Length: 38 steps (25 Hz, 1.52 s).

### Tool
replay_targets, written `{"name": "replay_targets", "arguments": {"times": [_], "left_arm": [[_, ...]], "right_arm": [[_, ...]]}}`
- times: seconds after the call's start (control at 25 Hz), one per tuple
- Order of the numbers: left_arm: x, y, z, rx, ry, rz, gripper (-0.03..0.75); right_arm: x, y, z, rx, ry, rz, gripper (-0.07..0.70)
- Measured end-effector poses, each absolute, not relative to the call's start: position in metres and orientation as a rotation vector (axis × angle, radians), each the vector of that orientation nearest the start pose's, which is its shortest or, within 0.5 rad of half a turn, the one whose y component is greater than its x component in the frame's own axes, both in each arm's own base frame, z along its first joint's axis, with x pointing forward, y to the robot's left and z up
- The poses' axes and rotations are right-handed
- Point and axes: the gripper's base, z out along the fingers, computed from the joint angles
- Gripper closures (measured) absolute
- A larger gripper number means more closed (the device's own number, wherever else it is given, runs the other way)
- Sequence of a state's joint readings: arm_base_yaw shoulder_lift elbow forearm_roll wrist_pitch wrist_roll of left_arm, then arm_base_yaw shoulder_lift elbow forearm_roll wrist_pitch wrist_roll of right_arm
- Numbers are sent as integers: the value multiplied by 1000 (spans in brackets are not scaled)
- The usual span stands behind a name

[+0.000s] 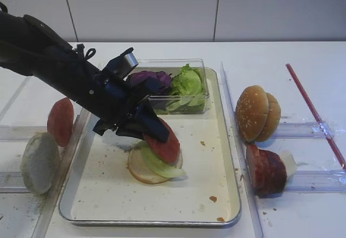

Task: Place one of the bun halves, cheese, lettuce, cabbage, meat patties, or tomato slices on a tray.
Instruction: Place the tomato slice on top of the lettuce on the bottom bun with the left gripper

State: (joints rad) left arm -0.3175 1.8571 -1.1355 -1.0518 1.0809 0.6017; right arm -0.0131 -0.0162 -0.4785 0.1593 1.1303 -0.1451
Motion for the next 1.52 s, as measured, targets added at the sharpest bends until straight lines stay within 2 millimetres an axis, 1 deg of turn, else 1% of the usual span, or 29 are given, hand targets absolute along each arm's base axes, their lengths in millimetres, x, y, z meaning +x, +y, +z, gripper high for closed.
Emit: {"name": "replay_targets", "arguments": {"times": [0.32,0.52,1.24,1.52], "left_arm": [[304,-173,194,433,2815,-1351,679],[303,-171,192,410,2854,-1317,679],[304,-171,191,376,2868,-1305,679],[304,-171,191,349,2883,-1303,641]], "right_arm": [[-8,13,267,-153,2104,98,234],[-8,13,267,-153,2104,98,234],[-8,13,267,-153,2104,98,234],[-8,13,267,-147,2105,102,234]]}}
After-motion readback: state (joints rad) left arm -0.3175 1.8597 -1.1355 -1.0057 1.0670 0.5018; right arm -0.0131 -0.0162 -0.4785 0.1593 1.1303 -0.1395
